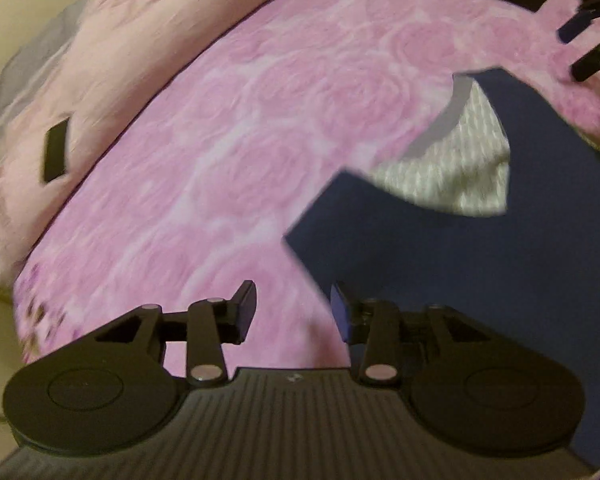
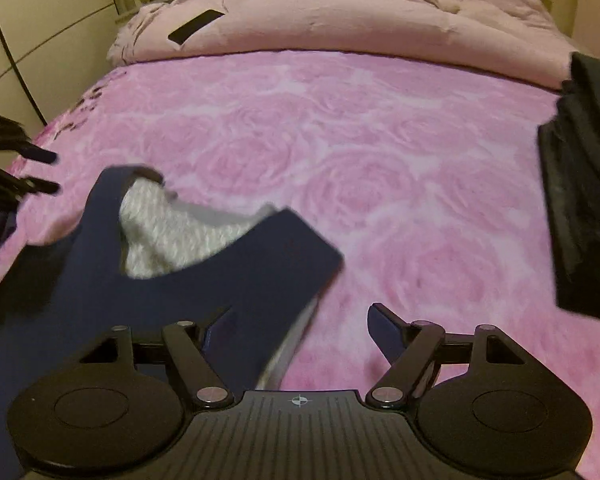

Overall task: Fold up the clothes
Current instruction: 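Lay the navy top flat on the bed with both grippers and release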

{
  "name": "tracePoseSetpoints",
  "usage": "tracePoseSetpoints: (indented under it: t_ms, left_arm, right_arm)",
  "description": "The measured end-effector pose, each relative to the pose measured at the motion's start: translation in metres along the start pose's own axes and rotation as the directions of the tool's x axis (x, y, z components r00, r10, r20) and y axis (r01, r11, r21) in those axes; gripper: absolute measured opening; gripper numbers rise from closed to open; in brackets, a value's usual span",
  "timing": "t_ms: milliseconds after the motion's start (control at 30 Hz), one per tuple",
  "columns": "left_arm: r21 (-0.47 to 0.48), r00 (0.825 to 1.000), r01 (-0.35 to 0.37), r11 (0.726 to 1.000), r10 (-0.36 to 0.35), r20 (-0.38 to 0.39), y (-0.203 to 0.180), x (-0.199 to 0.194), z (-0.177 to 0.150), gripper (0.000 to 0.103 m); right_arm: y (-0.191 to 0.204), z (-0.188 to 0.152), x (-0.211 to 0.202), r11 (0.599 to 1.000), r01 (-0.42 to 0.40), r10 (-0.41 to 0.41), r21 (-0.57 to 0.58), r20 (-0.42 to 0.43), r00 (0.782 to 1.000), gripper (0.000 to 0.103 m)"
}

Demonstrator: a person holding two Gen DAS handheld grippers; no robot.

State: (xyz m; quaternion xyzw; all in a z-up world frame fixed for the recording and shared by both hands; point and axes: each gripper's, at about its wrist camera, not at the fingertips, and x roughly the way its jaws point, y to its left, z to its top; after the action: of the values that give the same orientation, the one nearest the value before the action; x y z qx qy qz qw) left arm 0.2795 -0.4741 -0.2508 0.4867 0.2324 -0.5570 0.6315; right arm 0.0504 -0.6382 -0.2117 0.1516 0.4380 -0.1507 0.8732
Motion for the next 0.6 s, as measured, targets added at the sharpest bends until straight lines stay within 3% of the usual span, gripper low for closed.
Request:
tracePoseSetpoints:
  t_ms: [100,233,300,367,433,500,600]
  left_arm:
    - [-0.015,0.999,0.025,1.0,-0.025,0.026,0.008,0.034,0.02,0.037]
    - [0.022,0.997,0.069,0.997,-0.069,0.024,0.013,0.064,0.032,0.04]
    - [0.001,0.994,0.101,0.995,-0.101,0.042,0.023,0.065,0.033,0.04]
    - [-0.03,0.992,0.112,0.993,-0.11,0.064,0.036,0.06,0.033,0.042]
    - [-0.05,0.991,0.112,0.992,-0.108,0.079,0.049,0.055,0.033,0.046]
    - [-0.027,0.991,0.122,0.992,-0.12,0.063,0.05,0.059,0.035,0.046]
    - [0.033,0.988,0.151,0.988,-0.152,0.021,0.046,0.07,0.039,0.046]
  right_arm:
    - [-0.018,0.007,0.028,0.999,-0.022,0.021,0.05,0.018,1.0,0.075]
    - [-0.029,0.02,0.069,0.999,-0.03,0.03,0.027,0.004,1.0,0.074]
    - [-0.032,0.022,0.086,0.998,-0.053,0.053,0.029,-0.021,0.998,0.057]
    - [-0.03,0.02,0.097,0.997,-0.07,0.07,0.01,-0.051,0.996,0.049]
    - [-0.023,0.016,0.105,0.996,-0.081,0.078,-0.038,-0.079,0.994,0.033]
    - [-0.018,0.011,0.102,0.995,-0.074,0.068,-0.065,-0.077,0.995,0.002]
    - [-0.012,0.005,0.087,0.997,-0.038,0.034,-0.074,-0.065,0.997,0.002]
